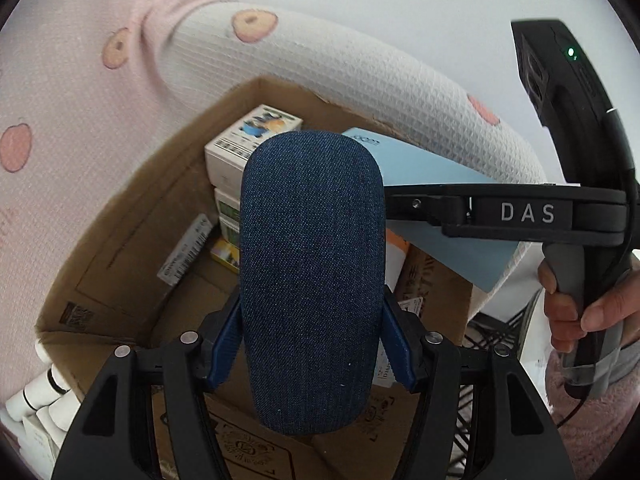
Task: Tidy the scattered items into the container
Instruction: 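Carry both cases over the carton and lower them inside with both grippers, then open the right gripper off the LUCKY case while the left gripper pushes the denim case down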
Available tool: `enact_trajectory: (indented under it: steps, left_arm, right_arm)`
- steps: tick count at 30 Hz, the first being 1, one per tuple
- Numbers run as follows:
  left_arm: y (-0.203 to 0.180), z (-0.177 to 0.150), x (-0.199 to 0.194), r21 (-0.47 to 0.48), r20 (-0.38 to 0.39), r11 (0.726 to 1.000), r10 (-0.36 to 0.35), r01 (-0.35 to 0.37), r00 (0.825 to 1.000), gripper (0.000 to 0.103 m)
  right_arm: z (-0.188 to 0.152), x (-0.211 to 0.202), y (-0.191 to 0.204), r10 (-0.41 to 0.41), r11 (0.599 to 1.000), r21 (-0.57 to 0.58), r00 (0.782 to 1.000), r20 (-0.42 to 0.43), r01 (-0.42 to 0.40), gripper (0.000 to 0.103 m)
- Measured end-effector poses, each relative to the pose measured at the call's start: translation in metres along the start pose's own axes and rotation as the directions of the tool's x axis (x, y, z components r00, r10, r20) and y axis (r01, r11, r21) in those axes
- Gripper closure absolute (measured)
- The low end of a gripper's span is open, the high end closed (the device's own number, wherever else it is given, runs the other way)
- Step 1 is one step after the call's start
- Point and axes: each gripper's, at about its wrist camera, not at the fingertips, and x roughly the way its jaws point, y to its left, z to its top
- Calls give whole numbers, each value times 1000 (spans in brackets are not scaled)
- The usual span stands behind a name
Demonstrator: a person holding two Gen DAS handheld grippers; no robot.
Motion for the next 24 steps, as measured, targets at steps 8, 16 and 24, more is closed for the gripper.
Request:
enact_trajectory:
  steps: [8, 16, 24]
  left_arm:
    - [0, 8, 38, -18, -103, 1000, -8, 6, 995, 37]
    - [5, 5, 60, -60, -149, 998, -21, 12, 989, 37]
    - [18, 5, 72, -105, -197, 994, -35, 14, 980, 37]
  right_arm:
    - [10, 9, 0, -64, 994, -92, 996, -56, 58, 46]
    - [16, 28, -5, -77, 985, -164, 987, -142, 53, 46]
    - [17, 41, 10, -146, 927, -369, 972, -184, 70, 46]
